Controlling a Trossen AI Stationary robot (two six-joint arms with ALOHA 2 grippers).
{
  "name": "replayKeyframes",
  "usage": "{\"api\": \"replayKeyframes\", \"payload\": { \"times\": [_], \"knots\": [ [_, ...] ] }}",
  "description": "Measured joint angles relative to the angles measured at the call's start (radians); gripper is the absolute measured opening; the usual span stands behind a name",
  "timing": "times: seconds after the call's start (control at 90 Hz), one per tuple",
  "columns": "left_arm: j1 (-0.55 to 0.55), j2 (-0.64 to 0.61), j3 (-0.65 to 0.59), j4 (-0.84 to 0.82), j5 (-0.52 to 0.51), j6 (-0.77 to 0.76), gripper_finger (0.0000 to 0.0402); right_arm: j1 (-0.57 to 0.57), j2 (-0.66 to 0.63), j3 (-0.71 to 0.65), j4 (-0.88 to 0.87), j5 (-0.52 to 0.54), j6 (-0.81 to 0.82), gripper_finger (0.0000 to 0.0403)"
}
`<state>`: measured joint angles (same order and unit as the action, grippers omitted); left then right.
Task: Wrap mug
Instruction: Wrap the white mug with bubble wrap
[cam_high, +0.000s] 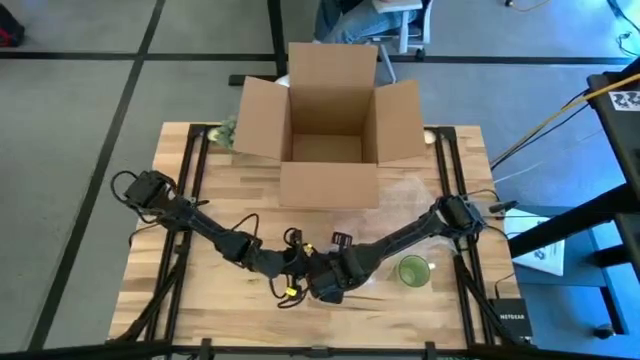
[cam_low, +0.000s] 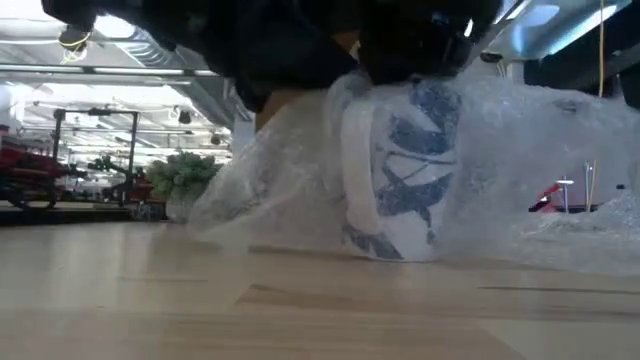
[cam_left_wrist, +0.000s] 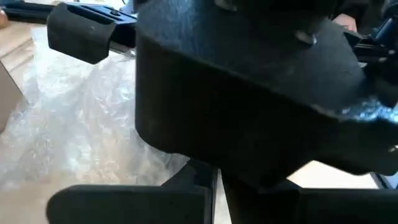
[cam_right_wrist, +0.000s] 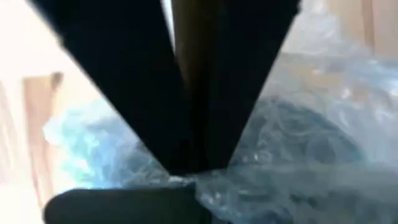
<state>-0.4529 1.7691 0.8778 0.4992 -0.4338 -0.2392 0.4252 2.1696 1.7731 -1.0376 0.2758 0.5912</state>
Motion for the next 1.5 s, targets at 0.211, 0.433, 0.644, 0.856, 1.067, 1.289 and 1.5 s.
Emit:
{"api": "replayKeyframes", "payload": {
  "times": [0.211, 0.433, 0.644, 0.856, 1.067, 1.289, 1.5],
  "knots": [
    [0.007, 0.004, 0.005, -0.074, -0.013, 0.009, 0.0000, 0.006, -0.005, 0.016, 0.009, -0.020, -0.123, 0.0000],
    [0.009, 0.005, 0.002, -0.087, -0.050, -0.013, 0.0000, 0.013, -0.064, 0.041, 0.007, -0.033, -0.185, 0.0001],
    [0.009, 0.009, 0.000, -0.098, -0.039, -0.041, 0.0000, 0.013, -0.094, 0.042, -0.056, -0.052, -0.180, 0.0001],
    [0.009, 0.011, -0.002, -0.098, -0.037, -0.049, 0.0000, 0.013, -0.102, 0.043, -0.093, -0.051, -0.179, 0.0001],
    [0.008, 0.011, -0.002, -0.087, -0.038, -0.053, 0.0000, 0.013, -0.111, 0.043, -0.092, -0.043, -0.174, 0.0001],
    [0.008, 0.011, -0.002, -0.042, -0.040, -0.048, 0.0000, 0.013, -0.157, 0.043, -0.095, -0.013, -0.125, 0.0027],
    [0.008, 0.010, -0.002, -0.041, -0.041, -0.050, 0.0000, 0.013, -0.221, 0.043, -0.170, -0.004, -0.124, 0.0110]
  ]
}}
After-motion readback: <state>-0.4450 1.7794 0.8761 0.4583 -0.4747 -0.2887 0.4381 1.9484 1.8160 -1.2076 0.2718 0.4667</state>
